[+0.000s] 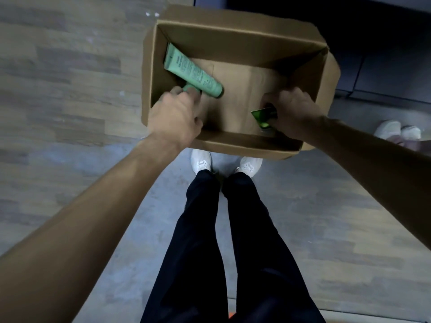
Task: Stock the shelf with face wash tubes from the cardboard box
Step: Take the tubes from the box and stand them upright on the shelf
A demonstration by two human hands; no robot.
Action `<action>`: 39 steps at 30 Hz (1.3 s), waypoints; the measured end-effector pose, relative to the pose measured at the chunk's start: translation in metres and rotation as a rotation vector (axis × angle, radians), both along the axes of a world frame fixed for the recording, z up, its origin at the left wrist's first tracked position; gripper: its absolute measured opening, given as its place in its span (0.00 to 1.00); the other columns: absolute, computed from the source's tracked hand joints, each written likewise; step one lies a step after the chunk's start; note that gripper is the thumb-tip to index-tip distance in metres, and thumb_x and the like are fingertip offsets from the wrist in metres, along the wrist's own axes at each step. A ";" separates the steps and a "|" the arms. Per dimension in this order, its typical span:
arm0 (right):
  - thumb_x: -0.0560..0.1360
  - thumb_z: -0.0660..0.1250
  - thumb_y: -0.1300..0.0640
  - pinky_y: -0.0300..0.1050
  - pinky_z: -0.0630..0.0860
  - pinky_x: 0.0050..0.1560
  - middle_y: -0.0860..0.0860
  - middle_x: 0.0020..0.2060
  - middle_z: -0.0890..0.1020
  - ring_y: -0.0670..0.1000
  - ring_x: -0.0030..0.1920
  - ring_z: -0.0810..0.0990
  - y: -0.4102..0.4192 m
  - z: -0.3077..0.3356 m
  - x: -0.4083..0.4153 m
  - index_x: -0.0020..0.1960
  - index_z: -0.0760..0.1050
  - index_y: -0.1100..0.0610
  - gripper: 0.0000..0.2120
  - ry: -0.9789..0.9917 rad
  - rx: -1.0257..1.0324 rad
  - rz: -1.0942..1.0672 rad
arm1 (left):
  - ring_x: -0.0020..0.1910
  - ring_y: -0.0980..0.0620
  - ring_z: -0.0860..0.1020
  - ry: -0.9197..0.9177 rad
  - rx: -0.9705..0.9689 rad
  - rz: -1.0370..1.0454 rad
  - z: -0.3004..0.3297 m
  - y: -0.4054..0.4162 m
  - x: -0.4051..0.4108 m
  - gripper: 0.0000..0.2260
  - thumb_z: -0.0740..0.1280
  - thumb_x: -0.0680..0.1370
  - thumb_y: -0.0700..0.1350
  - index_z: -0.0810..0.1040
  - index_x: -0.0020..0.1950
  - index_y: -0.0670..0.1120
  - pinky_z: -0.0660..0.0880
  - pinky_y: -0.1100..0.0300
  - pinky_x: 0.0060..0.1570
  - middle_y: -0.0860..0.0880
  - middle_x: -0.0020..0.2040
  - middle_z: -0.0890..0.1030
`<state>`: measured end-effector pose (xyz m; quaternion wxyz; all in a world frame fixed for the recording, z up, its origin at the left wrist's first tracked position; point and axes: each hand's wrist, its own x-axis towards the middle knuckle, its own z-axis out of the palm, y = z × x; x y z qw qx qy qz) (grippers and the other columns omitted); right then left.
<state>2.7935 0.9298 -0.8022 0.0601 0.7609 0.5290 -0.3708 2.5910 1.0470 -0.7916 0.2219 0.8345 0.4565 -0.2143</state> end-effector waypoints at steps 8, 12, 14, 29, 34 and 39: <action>0.75 0.71 0.59 0.48 0.76 0.50 0.56 0.54 0.82 0.57 0.53 0.80 -0.003 -0.009 -0.005 0.58 0.77 0.54 0.13 0.071 0.019 -0.086 | 0.59 0.40 0.70 0.269 0.217 -0.243 -0.032 0.014 0.006 0.21 0.66 0.74 0.39 0.66 0.66 0.44 0.68 0.51 0.57 0.40 0.59 0.72; 0.75 0.71 0.58 0.49 0.77 0.51 0.55 0.55 0.81 0.56 0.54 0.80 -0.004 -0.011 -0.003 0.60 0.76 0.54 0.14 0.073 0.002 -0.087 | 0.60 0.40 0.71 0.384 0.234 -0.321 -0.038 0.017 0.015 0.20 0.64 0.76 0.39 0.65 0.67 0.44 0.68 0.51 0.57 0.39 0.60 0.74; 0.75 0.70 0.57 0.49 0.77 0.50 0.56 0.54 0.81 0.56 0.53 0.80 -0.005 -0.012 -0.003 0.61 0.75 0.54 0.14 0.064 0.013 -0.086 | 0.60 0.40 0.72 0.411 0.222 -0.336 -0.039 0.016 0.016 0.18 0.63 0.77 0.39 0.65 0.67 0.43 0.70 0.51 0.57 0.38 0.60 0.74; 0.75 0.72 0.56 0.45 0.71 0.47 0.56 0.56 0.81 0.58 0.56 0.78 -0.006 -0.026 -0.009 0.64 0.75 0.54 0.18 0.026 0.052 -0.178 | 0.53 0.40 0.78 -0.165 0.100 -0.061 -0.044 0.016 0.011 0.16 0.71 0.75 0.45 0.75 0.61 0.46 0.77 0.46 0.51 0.44 0.59 0.77; 0.73 0.73 0.56 0.36 0.66 0.38 0.50 0.51 0.79 0.47 0.48 0.73 -0.012 -0.020 -0.009 0.58 0.74 0.52 0.15 0.103 0.137 -0.332 | 0.52 0.39 0.79 -0.219 0.135 -0.005 -0.037 0.016 0.007 0.14 0.72 0.75 0.47 0.78 0.59 0.45 0.76 0.47 0.51 0.43 0.54 0.80; 0.70 0.75 0.53 0.43 0.69 0.45 0.45 0.44 0.77 0.49 0.47 0.75 -0.015 0.015 -0.009 0.51 0.74 0.48 0.13 0.153 0.227 -0.447 | 0.47 0.46 0.81 -0.365 -0.029 0.103 0.004 0.018 0.001 0.13 0.76 0.69 0.54 0.81 0.49 0.50 0.78 0.52 0.51 0.48 0.45 0.84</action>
